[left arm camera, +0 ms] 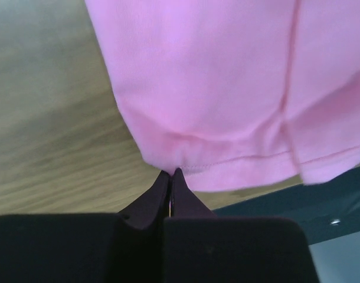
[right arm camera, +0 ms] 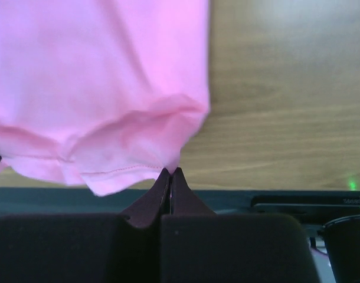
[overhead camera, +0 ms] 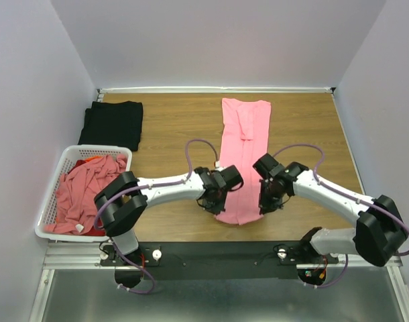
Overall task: Fold and stack the t-shirts
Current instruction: Fold the tshirt
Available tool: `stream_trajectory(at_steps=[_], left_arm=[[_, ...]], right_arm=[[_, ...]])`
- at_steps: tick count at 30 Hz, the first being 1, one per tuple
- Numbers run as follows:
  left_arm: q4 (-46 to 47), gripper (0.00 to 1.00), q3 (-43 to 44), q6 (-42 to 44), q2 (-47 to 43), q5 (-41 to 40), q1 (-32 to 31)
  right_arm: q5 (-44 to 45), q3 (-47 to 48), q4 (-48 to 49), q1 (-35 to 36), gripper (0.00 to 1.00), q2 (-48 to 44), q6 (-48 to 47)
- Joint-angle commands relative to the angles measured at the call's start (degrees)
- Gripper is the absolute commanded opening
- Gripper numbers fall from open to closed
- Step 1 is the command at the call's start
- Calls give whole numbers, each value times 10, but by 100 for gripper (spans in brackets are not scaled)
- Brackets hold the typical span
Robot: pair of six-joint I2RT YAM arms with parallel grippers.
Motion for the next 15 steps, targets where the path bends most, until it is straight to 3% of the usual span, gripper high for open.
stream_trajectory(at_steps=[1, 8, 15], left_arm=[[-27, 0, 74, 42, 7, -31, 60], [-16, 0, 175, 98, 42, -66, 158], [19, 0, 239, 133, 96, -85, 203]], right_arm=[[82, 83, -16, 4, 1, 25, -20], [185, 198, -3, -45, 1, 110, -83], [201, 249, 73, -130, 1, 161, -150]])
